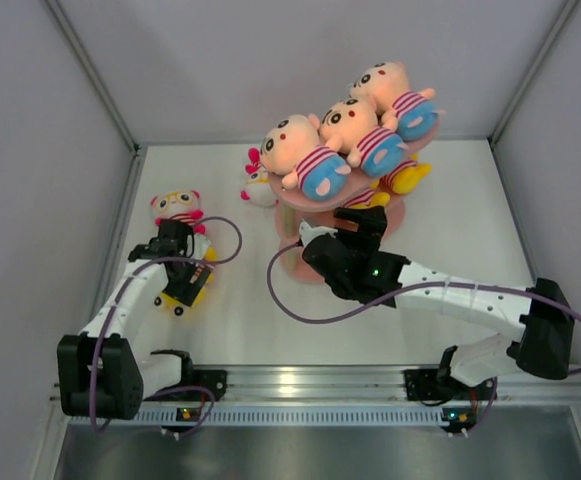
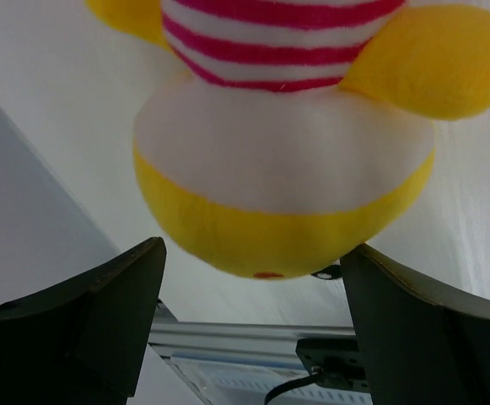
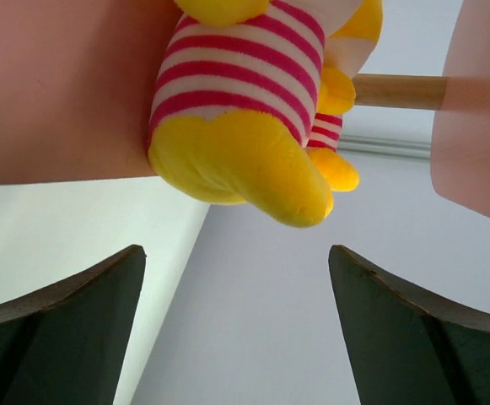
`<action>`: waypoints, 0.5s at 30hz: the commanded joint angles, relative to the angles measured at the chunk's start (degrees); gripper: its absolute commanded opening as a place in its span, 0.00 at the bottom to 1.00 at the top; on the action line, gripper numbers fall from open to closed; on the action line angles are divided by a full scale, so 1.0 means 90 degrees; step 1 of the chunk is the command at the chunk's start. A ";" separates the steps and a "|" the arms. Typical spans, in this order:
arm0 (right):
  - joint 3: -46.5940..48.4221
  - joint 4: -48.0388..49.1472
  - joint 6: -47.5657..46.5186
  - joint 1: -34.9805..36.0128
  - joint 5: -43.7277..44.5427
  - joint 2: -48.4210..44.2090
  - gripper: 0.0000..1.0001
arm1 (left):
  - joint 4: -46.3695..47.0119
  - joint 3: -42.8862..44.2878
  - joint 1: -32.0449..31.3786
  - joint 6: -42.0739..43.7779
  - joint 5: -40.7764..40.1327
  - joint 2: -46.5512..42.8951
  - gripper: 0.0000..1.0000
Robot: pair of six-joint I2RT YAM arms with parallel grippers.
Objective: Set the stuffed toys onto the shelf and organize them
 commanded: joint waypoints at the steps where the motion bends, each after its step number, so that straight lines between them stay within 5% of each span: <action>1: 0.0183 -0.0331 0.0442 0.0139 -0.0230 -0.0464 0.90 | 0.1096 -0.0345 0.0036 0.0635 0.0491 0.0024 0.89; 4: 0.0075 -0.0448 0.0589 0.0207 -0.0328 -0.0679 0.90 | 0.1360 -0.0482 0.0036 0.0832 0.1223 0.0023 0.84; 7: 0.0017 -0.0673 0.0852 0.0266 -0.0571 -0.1010 0.90 | 0.1332 -0.0453 0.0046 0.0881 0.1615 0.0014 0.46; 9: -0.0013 -0.0790 0.0960 0.0315 -0.0834 -0.1196 0.90 | 0.1254 -0.0453 0.0036 0.0969 0.1889 -0.0132 0.00; 15: 0.0007 -0.0800 0.1195 0.0548 -0.1295 -0.1958 0.93 | 0.0465 -0.0375 0.0036 0.1544 0.3129 -0.1498 0.00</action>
